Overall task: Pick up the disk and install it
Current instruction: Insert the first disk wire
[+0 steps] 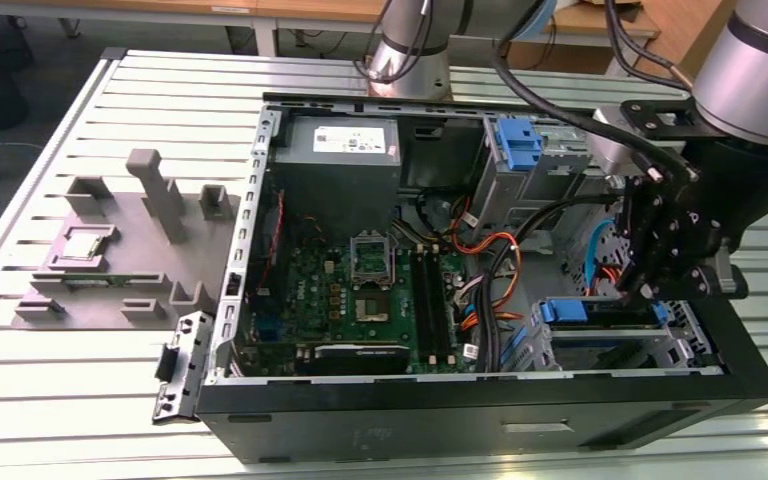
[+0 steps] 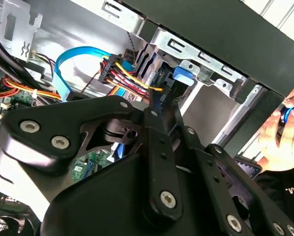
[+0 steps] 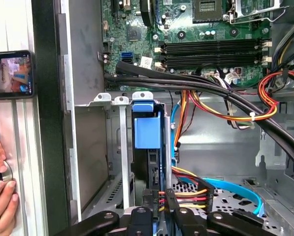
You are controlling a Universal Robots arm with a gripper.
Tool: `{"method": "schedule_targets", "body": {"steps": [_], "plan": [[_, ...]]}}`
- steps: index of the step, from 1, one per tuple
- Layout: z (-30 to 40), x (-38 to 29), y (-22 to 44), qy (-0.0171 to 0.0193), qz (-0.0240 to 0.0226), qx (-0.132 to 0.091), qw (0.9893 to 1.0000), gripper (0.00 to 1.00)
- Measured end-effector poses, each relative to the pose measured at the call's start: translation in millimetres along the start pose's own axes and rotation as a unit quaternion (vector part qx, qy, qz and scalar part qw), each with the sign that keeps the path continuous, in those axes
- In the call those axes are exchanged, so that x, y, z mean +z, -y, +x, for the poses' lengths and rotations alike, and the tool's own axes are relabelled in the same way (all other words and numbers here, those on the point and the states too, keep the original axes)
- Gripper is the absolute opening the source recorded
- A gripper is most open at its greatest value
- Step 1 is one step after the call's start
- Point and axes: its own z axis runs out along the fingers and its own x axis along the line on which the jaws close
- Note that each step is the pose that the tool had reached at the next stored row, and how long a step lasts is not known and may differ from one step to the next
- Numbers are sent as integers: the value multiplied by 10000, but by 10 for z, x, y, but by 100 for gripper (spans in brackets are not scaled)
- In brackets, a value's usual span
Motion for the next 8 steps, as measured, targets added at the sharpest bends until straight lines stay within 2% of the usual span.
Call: {"method": "schedule_targets", "body": {"steps": [4,6,8], "plan": [[0,-4,0,16,-1,2,10000,23],[0,-5,0,20,-1,2,10000,10],[0,-5,0,20,-1,2,10000,10]]}}
